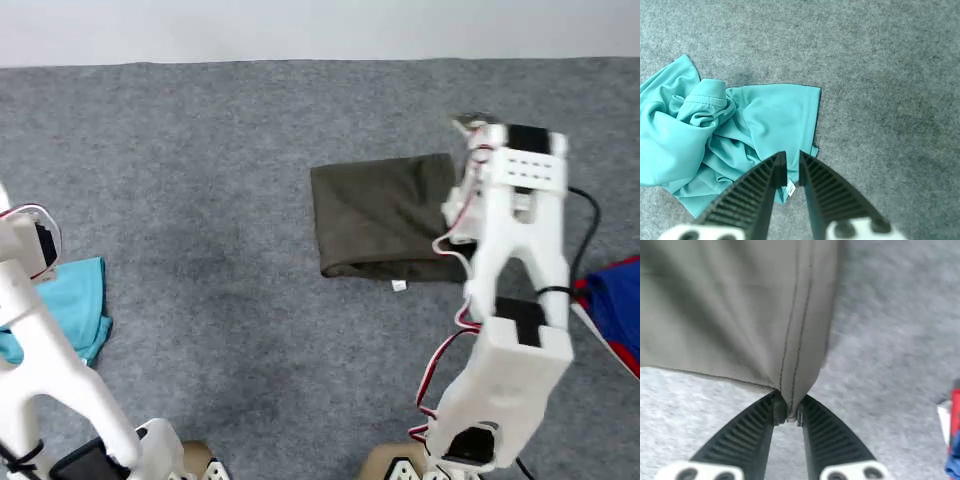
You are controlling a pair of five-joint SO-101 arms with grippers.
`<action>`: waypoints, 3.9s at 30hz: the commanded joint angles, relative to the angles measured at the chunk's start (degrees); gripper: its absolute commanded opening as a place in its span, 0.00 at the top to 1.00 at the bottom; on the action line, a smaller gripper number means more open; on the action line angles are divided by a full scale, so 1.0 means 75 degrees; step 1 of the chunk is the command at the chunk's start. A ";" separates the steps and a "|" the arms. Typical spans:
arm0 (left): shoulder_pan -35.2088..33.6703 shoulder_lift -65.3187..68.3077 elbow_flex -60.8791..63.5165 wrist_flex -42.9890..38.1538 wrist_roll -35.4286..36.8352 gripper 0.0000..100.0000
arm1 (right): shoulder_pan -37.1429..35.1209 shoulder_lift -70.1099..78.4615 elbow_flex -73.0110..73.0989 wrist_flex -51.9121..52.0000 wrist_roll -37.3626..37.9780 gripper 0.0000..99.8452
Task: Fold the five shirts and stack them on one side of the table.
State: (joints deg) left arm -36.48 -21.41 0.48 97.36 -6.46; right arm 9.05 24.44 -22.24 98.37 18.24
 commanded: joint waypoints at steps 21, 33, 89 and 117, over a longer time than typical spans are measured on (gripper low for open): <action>0.0738 -0.0246 -0.0041 0.0070 0.0023 0.95 | 0.0264 0.0381 -0.0774 0.0369 0.0926 0.79; 0.0738 -0.0246 -0.0018 0.0188 0.0035 0.95 | -0.1119 0.0604 -0.1453 -0.2643 0.0949 0.82; 0.0762 -0.0234 0.0299 0.0176 0.0023 0.95 | -0.1635 0.2338 -0.1852 -0.1565 -0.2778 0.70; 0.0762 -0.0246 0.0393 0.0152 0.0023 0.95 | -0.1893 0.3405 -0.1852 -0.1342 -0.2778 0.75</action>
State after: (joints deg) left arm -31.12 -21.49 3.56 98.33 -6.46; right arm -4.31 49.23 -36.04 87.12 -2.24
